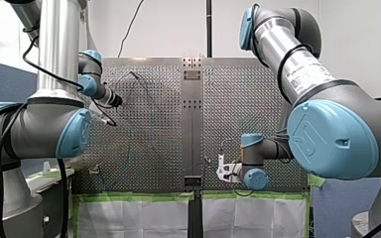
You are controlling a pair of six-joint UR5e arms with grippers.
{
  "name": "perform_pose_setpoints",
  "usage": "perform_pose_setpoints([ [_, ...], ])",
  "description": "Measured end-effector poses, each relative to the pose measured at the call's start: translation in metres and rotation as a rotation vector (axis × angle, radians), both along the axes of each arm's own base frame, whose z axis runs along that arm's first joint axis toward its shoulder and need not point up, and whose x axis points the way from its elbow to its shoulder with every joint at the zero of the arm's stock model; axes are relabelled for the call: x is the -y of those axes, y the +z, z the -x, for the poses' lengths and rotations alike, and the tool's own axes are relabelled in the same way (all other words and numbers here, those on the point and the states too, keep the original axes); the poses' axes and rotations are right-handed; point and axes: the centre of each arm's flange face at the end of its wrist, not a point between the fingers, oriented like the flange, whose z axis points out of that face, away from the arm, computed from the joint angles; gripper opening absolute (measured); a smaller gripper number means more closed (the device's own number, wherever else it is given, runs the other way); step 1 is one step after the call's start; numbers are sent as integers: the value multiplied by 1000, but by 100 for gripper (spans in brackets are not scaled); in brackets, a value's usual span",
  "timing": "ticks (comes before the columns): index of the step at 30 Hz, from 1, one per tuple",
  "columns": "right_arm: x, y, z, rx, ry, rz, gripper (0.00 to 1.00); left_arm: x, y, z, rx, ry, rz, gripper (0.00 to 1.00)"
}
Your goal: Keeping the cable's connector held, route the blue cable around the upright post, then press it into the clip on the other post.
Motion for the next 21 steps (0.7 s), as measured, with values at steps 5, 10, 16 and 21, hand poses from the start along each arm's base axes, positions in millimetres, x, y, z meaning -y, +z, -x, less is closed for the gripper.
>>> perform_pose_setpoints([
  [5,0,0,0,1,0,1,0,-2,4,6,24,17,29,100],
  [10,0,0,0,1,1,2,0,-3,2,8,25,27,36,100],
  [16,0,0,-1,1,2,1,0,-9,1,9,18,56,23,100],
  [21,-1,0,-1,1,2,1,0,-14,1,11,9,76,8,100],
])
